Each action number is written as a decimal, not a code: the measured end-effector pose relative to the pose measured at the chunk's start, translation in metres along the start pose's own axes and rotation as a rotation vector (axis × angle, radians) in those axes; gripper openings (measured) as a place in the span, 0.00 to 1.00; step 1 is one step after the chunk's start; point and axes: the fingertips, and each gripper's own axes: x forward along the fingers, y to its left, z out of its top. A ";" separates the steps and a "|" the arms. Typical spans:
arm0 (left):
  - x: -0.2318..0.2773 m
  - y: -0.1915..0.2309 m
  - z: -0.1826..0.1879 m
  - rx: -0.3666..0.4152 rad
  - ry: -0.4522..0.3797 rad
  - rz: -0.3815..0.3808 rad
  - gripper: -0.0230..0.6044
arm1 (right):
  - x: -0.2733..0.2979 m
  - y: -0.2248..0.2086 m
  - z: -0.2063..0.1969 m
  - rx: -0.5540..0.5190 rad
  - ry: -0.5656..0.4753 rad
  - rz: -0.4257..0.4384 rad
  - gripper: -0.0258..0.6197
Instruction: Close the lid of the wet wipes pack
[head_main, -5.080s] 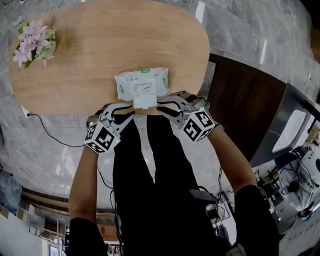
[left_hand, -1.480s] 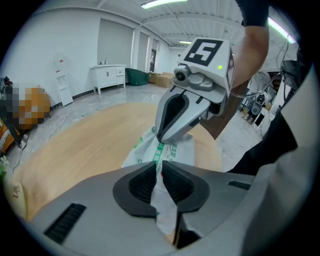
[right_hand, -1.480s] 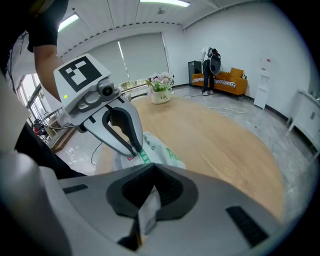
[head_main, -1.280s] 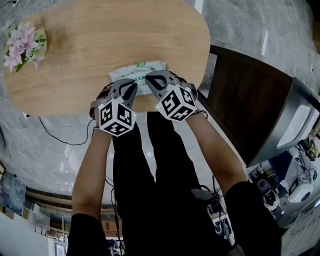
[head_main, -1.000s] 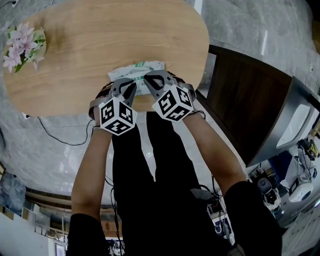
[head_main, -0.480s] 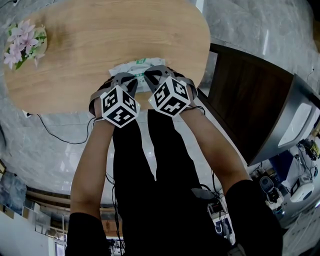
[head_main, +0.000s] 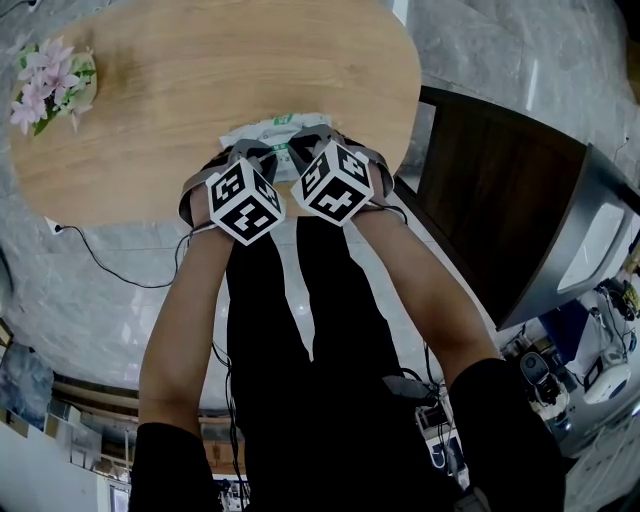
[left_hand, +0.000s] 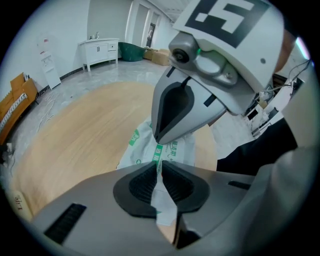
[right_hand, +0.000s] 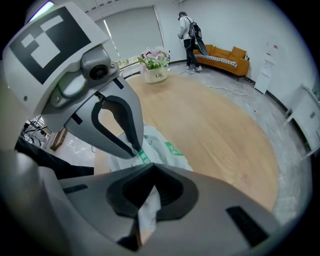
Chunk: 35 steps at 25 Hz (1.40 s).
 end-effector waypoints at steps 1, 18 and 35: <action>0.000 0.000 -0.001 -0.007 0.006 -0.008 0.11 | 0.000 0.001 0.000 0.005 0.008 0.006 0.06; -0.037 0.005 0.009 -0.162 -0.187 0.039 0.11 | -0.046 -0.006 0.012 0.062 -0.157 -0.073 0.06; -0.313 -0.008 0.129 -0.218 -0.602 0.189 0.07 | -0.360 0.003 0.141 0.107 -0.681 -0.134 0.06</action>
